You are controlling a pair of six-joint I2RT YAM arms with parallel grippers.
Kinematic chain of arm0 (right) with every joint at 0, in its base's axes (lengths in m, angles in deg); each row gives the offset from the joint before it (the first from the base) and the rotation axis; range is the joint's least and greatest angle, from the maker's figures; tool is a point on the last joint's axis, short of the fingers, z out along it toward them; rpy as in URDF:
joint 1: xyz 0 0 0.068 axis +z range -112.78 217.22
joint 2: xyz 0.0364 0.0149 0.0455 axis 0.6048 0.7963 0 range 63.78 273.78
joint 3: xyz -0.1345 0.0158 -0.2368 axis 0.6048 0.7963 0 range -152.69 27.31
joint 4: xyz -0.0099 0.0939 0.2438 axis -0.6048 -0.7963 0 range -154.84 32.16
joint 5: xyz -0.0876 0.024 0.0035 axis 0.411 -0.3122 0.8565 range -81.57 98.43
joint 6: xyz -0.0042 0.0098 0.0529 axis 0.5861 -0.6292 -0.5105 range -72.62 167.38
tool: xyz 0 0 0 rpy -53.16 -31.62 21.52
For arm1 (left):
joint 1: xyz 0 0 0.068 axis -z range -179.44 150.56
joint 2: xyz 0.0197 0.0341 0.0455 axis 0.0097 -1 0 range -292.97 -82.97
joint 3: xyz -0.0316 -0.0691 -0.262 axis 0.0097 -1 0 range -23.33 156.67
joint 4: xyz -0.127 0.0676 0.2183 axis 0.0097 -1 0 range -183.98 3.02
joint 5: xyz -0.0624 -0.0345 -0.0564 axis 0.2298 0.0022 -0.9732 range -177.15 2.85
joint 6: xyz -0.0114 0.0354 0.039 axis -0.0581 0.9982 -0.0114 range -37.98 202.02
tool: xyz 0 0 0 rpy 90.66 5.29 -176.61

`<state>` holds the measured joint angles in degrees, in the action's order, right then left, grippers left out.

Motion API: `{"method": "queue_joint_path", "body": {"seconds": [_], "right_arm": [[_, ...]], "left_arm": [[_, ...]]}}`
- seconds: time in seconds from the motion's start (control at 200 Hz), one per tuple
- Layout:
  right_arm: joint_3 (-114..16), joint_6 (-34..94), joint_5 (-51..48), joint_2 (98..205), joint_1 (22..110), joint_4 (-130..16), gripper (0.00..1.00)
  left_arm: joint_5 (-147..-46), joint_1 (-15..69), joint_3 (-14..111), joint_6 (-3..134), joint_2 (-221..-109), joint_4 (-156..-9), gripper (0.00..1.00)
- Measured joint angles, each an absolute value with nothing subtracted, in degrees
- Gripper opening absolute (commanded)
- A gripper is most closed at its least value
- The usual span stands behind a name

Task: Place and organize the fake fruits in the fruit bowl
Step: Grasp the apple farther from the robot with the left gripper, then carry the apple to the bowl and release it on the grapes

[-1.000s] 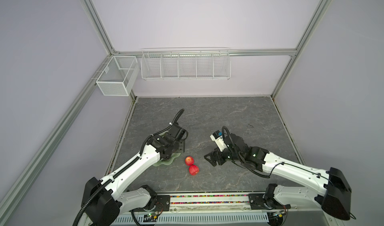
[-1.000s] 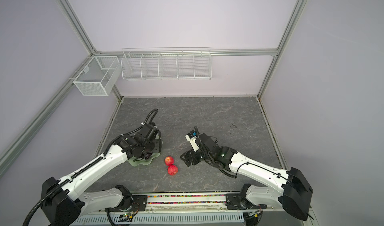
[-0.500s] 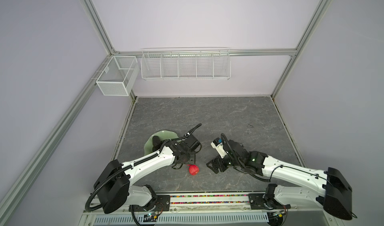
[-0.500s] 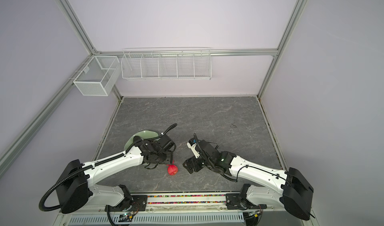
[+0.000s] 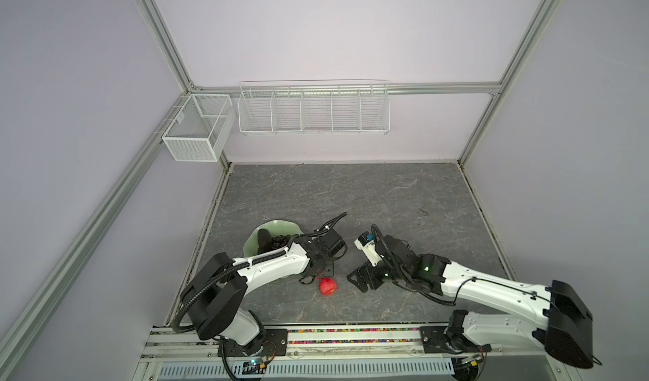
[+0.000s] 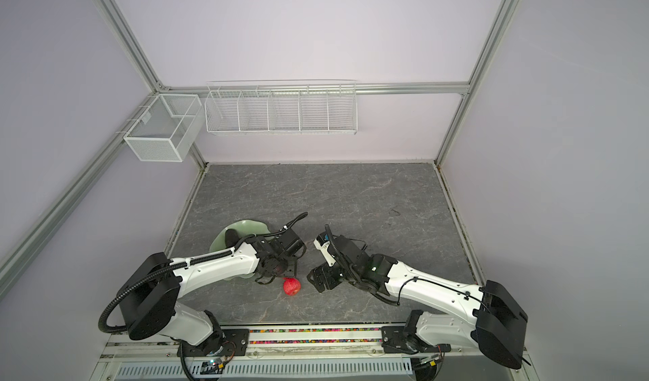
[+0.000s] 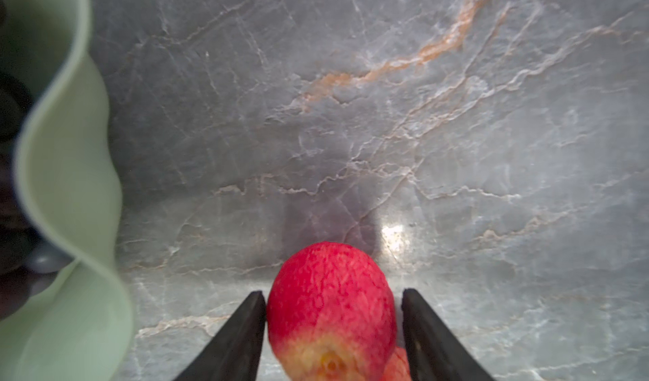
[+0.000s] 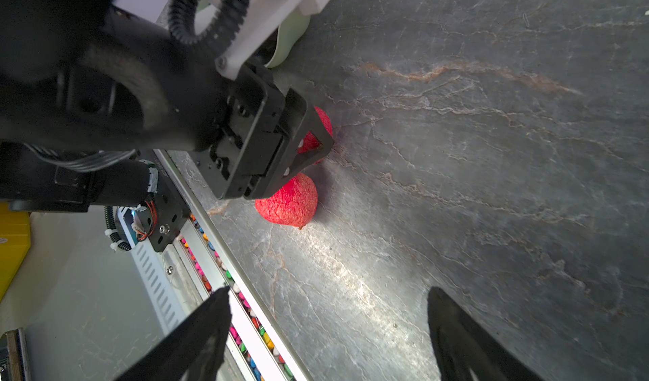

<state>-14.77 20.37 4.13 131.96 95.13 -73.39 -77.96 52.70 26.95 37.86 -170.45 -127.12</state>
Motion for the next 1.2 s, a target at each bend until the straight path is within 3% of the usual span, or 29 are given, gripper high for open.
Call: {"method": "queue_joint_path", "body": {"seconds": [0.1, 0.275, 0.535, 0.795, 0.965, 1.2], "right_arm": [[-15.3, 20.4, 4.1, 133.2, 95.2, -73.2, 0.89], [-16.6, 20.4, 4.1, 134.6, 95.3, -73.2, 0.88], [-22.7, 21.5, 3.6, 138.3, 95.5, -72.7, 0.89], [-28.0, 22.0, -0.7, 143.9, 96.4, -67.4, 0.88], [-28.8, 22.1, -2.0, 145.7, 97.3, -65.9, 0.88], [-28.8, 22.1, -2.1, 145.9, 97.4, -65.6, 0.88]], "left_arm": [[-77.7, 52.7, 27.3, 37.5, -171.8, -126.5, 0.45], [-77.5, 52.7, 27.5, 36.7, -171.4, -124.6, 0.38], [-71.6, 51.5, 34.9, 37.5, -163.7, -128.5, 0.39], [-66.4, 35.4, 33.8, 44.3, -156.5, -129.5, 0.39], [-66.7, 27.3, 32.2, 48.8, -159.3, -128.5, 0.40], [-67.0, 24.5, 32.2, 52.7, -167.8, -125.9, 0.46]]}}
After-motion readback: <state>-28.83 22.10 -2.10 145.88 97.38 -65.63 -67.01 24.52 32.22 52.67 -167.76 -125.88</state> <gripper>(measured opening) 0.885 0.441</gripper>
